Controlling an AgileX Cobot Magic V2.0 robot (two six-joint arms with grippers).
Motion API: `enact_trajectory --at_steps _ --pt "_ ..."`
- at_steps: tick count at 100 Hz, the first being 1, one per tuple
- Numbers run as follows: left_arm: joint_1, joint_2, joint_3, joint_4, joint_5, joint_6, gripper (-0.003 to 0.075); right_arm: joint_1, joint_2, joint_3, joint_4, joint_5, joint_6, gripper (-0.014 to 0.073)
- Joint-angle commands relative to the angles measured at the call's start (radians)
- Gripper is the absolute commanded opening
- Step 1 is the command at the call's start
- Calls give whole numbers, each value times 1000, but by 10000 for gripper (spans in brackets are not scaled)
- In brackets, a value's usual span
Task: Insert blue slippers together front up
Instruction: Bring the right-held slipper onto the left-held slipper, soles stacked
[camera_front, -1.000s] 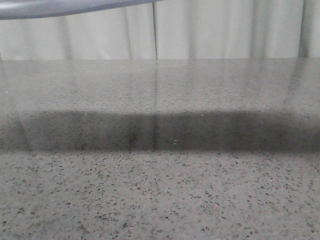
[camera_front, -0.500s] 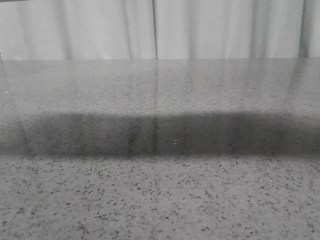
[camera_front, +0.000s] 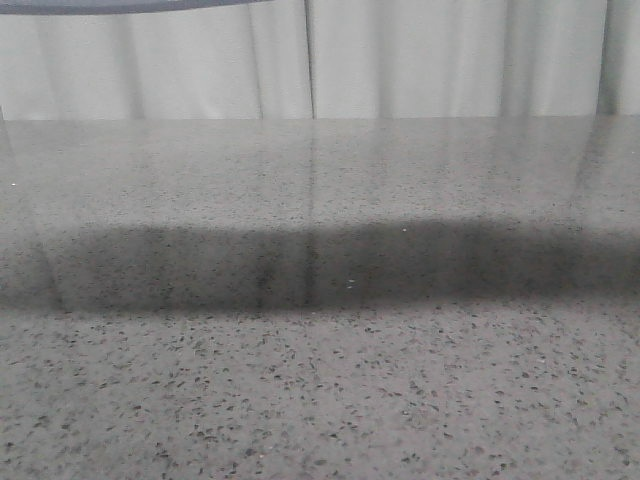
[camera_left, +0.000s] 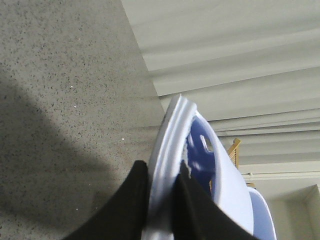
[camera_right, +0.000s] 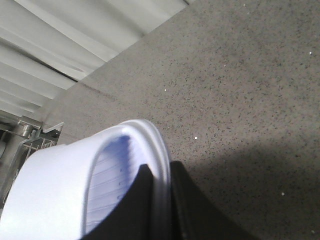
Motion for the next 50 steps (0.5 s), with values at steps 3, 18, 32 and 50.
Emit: enact_trajectory --at_steps 3,18,32,50 --pt "-4 3 -38 -83 23 -1 16 19 17 -28 74 -59 -62 -107" --pt "-4 25 -38 -92 46 -1 16 68 56 -28 122 -67 -115 -107" --pt "-4 42 -38 -92 78 1 16 117 100 -28 145 -104 -165 -107" --pt "-4 46 -38 -103 109 23 16 148 152 -28 198 -124 -240 -107"
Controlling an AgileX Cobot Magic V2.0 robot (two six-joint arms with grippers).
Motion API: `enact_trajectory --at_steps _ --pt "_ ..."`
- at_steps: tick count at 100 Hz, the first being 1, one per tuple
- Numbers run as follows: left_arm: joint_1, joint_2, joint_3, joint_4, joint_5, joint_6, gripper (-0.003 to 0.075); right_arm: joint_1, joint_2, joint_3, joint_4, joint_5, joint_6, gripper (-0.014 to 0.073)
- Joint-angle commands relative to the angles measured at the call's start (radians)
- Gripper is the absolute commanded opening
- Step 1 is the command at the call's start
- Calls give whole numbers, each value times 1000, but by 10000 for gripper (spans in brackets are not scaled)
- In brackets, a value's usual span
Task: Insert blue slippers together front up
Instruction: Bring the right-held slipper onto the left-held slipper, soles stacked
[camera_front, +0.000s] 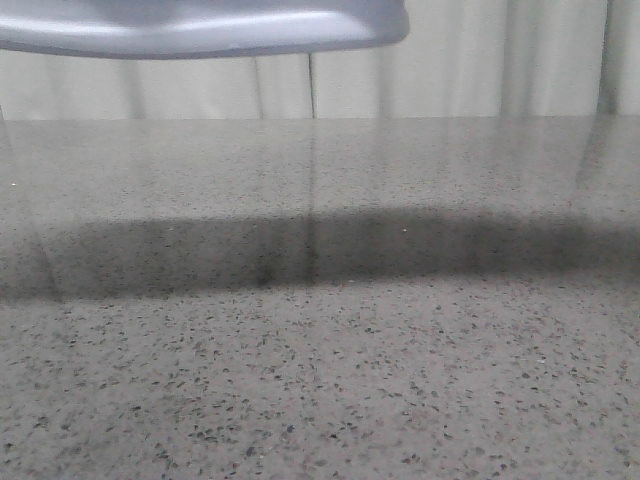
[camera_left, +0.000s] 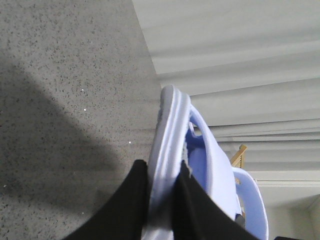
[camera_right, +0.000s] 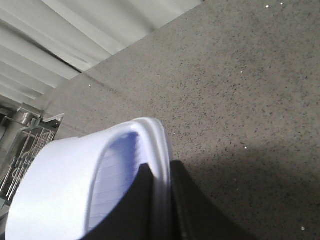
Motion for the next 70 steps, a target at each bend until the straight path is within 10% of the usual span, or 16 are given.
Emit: enact_trajectory --at_steps 1,70 --pt "-4 5 -38 -87 108 9 16 19 21 -28 87 18 -67 -107" --pt "-4 6 -38 -91 124 12 16 19 226 -30 533 219 -550 -106"
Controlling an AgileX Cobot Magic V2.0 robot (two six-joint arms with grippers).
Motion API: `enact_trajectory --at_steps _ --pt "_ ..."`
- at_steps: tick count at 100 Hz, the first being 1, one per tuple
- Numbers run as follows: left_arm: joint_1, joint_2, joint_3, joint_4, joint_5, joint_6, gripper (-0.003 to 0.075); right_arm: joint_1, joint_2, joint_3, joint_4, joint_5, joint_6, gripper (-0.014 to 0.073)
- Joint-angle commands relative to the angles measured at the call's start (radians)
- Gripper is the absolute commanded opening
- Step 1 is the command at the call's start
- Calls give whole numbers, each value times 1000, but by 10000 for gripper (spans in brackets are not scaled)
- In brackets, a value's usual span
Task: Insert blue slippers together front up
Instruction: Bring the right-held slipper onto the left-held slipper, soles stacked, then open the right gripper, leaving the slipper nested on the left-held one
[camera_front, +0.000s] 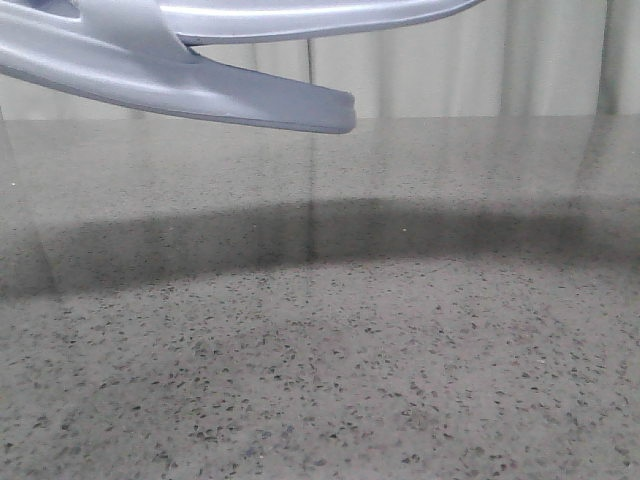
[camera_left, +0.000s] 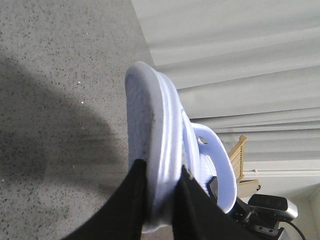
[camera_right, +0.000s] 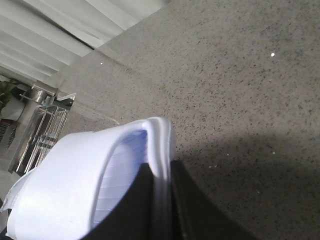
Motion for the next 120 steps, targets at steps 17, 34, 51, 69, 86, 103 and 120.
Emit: enact_trajectory --at_steps 17,34,51,69,86,103,120 --pt "-6 6 -38 -85 100 -5 16 17 35 -30 176 237 -169 -106" --pt "-13 6 -38 -85 100 -4 16 70 50 -30 230 246 -257 -106" --pt "-57 26 -38 -91 106 6 16 125 72 -32 262 247 -310 -106" --pt "-88 45 -38 -170 109 92 16 142 100 -32 262 240 -337 -106" --pt "-88 46 -38 -166 91 112 16 140 101 -32 242 163 -361 -106" --pt "-88 46 -38 -150 49 119 16 140 101 -32 124 78 -361 -63" --pt "-88 46 -38 -127 -7 119 16 140 84 -32 83 63 -361 120"
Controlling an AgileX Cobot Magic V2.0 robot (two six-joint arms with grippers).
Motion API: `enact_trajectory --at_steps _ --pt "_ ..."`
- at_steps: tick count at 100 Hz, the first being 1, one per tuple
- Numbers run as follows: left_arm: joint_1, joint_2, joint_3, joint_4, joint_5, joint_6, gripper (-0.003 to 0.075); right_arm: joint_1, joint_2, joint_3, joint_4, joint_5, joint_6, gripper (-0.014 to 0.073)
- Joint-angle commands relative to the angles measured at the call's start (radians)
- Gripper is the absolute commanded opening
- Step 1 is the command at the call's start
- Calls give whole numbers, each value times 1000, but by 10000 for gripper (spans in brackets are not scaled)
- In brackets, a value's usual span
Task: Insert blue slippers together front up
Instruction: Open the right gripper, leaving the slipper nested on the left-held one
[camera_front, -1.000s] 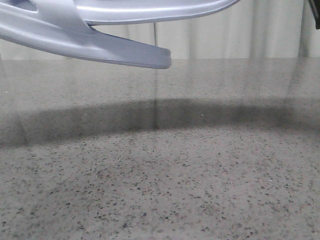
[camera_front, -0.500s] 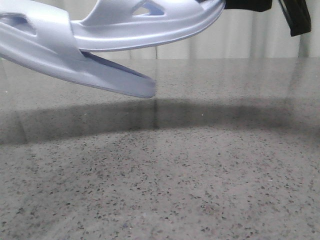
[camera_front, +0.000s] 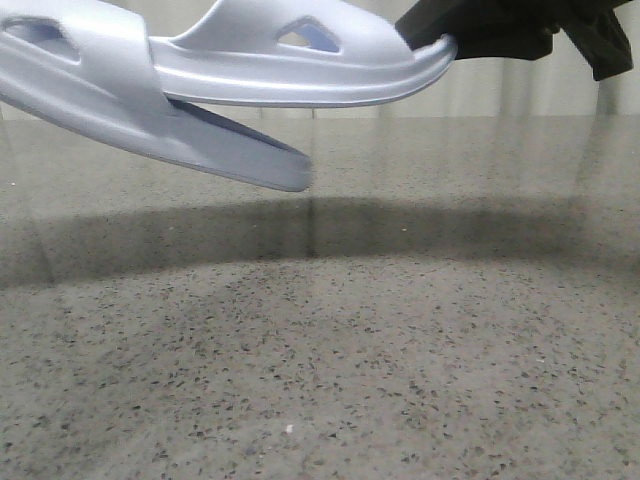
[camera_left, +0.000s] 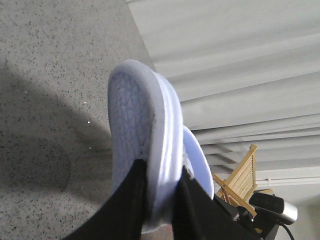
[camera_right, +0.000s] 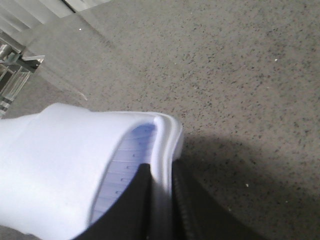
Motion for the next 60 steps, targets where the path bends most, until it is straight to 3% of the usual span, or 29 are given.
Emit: enact_trajectory --at_steps 1,18,60 --pt "-23 8 -38 -52 103 -10 16 31 -41 -32 0 174 -25 137" --pt "-23 27 -38 -39 91 -10 16 31 -96 -32 -64 75 -25 269" --pt "-23 94 -38 -21 97 -8 16 31 -329 -32 -187 -195 -25 271"
